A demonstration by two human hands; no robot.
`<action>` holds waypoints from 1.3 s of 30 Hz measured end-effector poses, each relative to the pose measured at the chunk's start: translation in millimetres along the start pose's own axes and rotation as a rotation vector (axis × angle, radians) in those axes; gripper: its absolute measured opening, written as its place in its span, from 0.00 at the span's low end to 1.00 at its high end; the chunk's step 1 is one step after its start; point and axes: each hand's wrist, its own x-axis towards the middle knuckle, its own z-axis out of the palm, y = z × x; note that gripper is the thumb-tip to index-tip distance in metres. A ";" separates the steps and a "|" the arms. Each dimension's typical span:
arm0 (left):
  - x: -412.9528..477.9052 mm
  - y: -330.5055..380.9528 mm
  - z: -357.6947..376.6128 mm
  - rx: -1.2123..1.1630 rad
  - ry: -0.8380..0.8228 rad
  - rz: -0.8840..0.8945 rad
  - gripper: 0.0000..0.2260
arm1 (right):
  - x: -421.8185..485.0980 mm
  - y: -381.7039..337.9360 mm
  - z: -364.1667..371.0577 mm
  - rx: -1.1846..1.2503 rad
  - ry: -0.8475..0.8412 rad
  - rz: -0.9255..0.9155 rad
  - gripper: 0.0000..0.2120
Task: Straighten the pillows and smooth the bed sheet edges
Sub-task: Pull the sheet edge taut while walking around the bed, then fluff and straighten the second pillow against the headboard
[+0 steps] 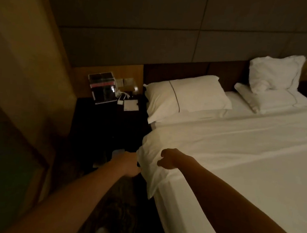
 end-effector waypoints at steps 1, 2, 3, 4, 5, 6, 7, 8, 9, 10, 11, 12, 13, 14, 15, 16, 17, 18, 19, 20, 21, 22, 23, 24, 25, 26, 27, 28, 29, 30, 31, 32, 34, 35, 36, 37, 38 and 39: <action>31.2 -3.6 -13.4 0.006 -0.004 0.003 0.15 | 27.2 2.2 -15.5 0.003 0.006 0.020 0.31; 60.9 -7.0 -24.6 0.000 -0.020 0.012 0.15 | 51.7 5.2 -29.9 0.011 0.012 0.043 0.32; 93.3 -11.0 -36.1 -0.007 -0.030 0.028 0.16 | 78.2 8.8 -45.1 0.029 0.026 0.068 0.32; 128.4 -15.3 -49.6 -0.011 -0.035 0.051 0.17 | 106.5 12.8 -61.7 0.052 0.044 0.100 0.32; 162.9 -18.9 -64.5 -0.006 -0.037 0.082 0.18 | 133.3 16.8 -79.2 0.076 0.061 0.135 0.32; 195.1 -21.9 -79.0 0.010 -0.038 0.115 0.20 | 154.9 21.6 -96.9 0.104 0.076 0.170 0.31; 226.0 -22.7 -93.3 0.033 -0.050 0.143 0.23 | 173.5 27.1 -113.5 0.131 0.085 0.204 0.31; 259.0 -21.6 -107.0 0.047 -0.068 0.165 0.25 | 193.2 33.6 -128.8 0.162 0.090 0.235 0.30; 291.7 -19.1 -120.2 0.048 -0.075 0.177 0.26 | 214.3 41.4 -143.4 0.192 0.098 0.264 0.30; 322.3 -14.4 -132.8 0.043 -0.076 0.185 0.26 | 233.4 50.5 -157.6 0.225 0.109 0.288 0.29; 348.9 -8.3 -143.7 0.038 -0.077 0.192 0.25 | 248.6 60.1 -170.3 0.260 0.119 0.312 0.29; 370.5 -1.6 -153.3 0.031 -0.083 0.197 0.24 | 260.3 68.2 -182.2 0.284 0.125 0.332 0.29; 390.9 5.2 -161.0 0.022 -0.093 0.201 0.24 | 271.5 76.3 -193.4 0.300 0.125 0.350 0.30; 414.4 12.3 -168.8 0.022 -0.099 0.209 0.24 | 285.4 86.5 -206.1 0.317 0.121 0.371 0.30; 433.5 17.8 -175.3 0.034 -0.092 0.220 0.23 | 297.3 96.1 -216.8 0.339 0.119 0.391 0.31; 451.3 23.5 -181.8 0.053 -0.071 0.234 0.23 | 309.2 106.5 -227.8 0.357 0.121 0.408 0.32; 470.1 30.0 -188.2 0.068 -0.047 0.241 0.22 | 322.7 118.9 -240.2 0.369 0.125 0.426 0.32; 488.3 36.4 -192.9 0.075 -0.022 0.241 0.22 | 336.5 132.4 -252.3 0.372 0.134 0.438 0.32; 506.2 42.0 -197.3 0.071 -0.006 0.236 0.24 | 350.3 145.4 -265.5 0.382 0.143 0.441 0.33; 519.1 45.2 -199.0 0.052 0.002 0.220 0.26 | 360.4 155.4 -275.1 0.396 0.155 0.444 0.33; 540.0 50.5 -201.9 0.016 0.014 0.192 0.29 | 378.0 168.9 -287.5 0.410 0.164 0.448 0.33; 564.7 56.5 -206.4 -0.027 0.026 0.151 0.31 | 399.3 183.7 -301.8 0.419 0.168 0.450 0.33; 587.1 61.1 -209.4 -0.078 0.035 0.101 0.34 | 418.0 197.4 -313.9 0.431 0.178 0.453 0.34; 612.0 67.1 -212.6 -0.145 0.033 0.043 0.35 | 439.3 213.7 -327.0 0.444 0.190 0.454 0.34; 635.3 71.8 -214.4 -0.217 0.035 -0.020 0.37 | 460.0 229.9 -337.2 0.448 0.205 0.459 0.35; 661.7 75.3 -216.3 -0.287 0.043 -0.087 0.38 | 482.9 247.4 -347.8 0.450 0.227 0.462 0.36; 686.6 77.1 -216.9 -0.354 0.051 -0.162 0.39 | 503.3 264.7 -358.0 0.462 0.248 0.467 0.36; 709.5 77.1 -216.0 -0.408 0.057 -0.239 0.40 | 520.7 280.8 -365.5 0.480 0.266 0.477 0.37; 732.5 76.9 -214.9 -0.446 0.055 -0.310 0.41 | 538.2 296.0 -372.0 0.494 0.278 0.487 0.38; 754.1 77.1 -213.0 -0.480 0.049 -0.379 0.42 | 555.0 310.9 -376.5 0.510 0.283 0.504 0.39; 775.4 79.4 -211.0 -0.514 0.046 -0.445 0.43 | 572.3 325.8 -379.7 0.529 0.285 0.529 0.40; 794.4 82.9 -209.7 -0.548 0.046 -0.502 0.45 | 589.0 338.4 -381.6 0.545 0.289 0.555 0.42; 823.8 91.5 -206.7 -0.610 0.052 -0.563 0.49 | 617.4 353.2 -382.7 0.570 0.288 0.596 0.46; 839.1 97.5 -203.0 -0.632 0.054 -0.579 0.51 | 633.2 359.0 -382.1 0.580 0.291 0.604 0.47; 855.0 103.3 -198.3 -0.646 0.055 -0.596 0.53 | 650.2 364.7 -381.3 0.585 0.300 0.602 0.49; 870.5 108.9 -192.4 -0.653 0.053 -0.618 0.54 | 668.0 370.4 -380.1 0.585 0.306 0.597 0.51; 881.4 113.5 -187.5 -0.655 0.050 -0.645 0.56 | 681.2 375.0 -378.5 0.580 0.309 0.597 0.52; 890.0 116.5 -181.9 -0.651 0.055 -0.670 0.57 | 692.4 379.6 -375.8 0.568 0.311 0.604 0.52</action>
